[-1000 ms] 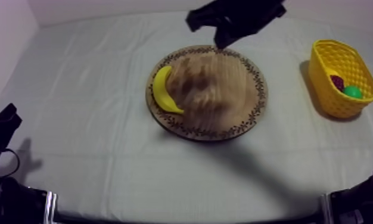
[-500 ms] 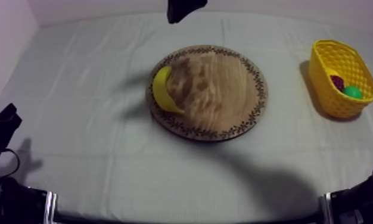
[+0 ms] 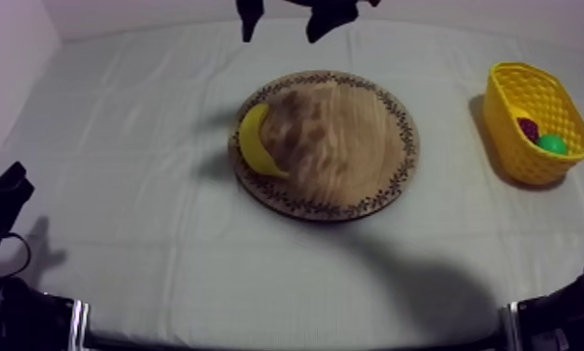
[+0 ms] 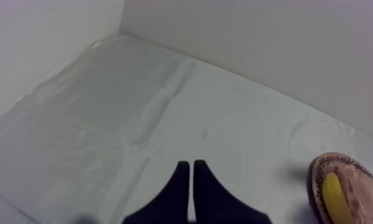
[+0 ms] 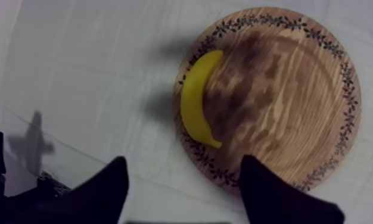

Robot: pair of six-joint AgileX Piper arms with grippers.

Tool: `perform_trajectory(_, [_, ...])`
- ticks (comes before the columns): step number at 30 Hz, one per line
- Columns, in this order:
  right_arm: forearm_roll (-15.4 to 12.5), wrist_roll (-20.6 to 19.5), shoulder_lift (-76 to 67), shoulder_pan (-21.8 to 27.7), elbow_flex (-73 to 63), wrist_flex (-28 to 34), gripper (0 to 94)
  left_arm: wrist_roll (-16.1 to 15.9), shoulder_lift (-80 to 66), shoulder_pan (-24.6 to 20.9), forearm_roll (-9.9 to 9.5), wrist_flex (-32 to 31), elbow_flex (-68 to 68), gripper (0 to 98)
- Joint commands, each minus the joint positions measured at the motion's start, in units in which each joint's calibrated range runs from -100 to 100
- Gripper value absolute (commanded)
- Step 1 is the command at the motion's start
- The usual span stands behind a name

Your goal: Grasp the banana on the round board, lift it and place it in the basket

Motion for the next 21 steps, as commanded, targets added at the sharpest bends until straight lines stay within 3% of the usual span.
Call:
perform_trajectory(1, [-0.6, 0.0, -0.2, 0.0, 0.3, 0.0, 65.7, 0.0, 0.0, 0.0, -0.01, 0.0, 0.0, 0.1])
perform_trajectory(21, [-4.9, 0.3, 13.7, -1.2, 5.0, -1.5, 72.4, 0.0, 0.0, 0.0, -0.01, 0.0, 0.0, 0.1])
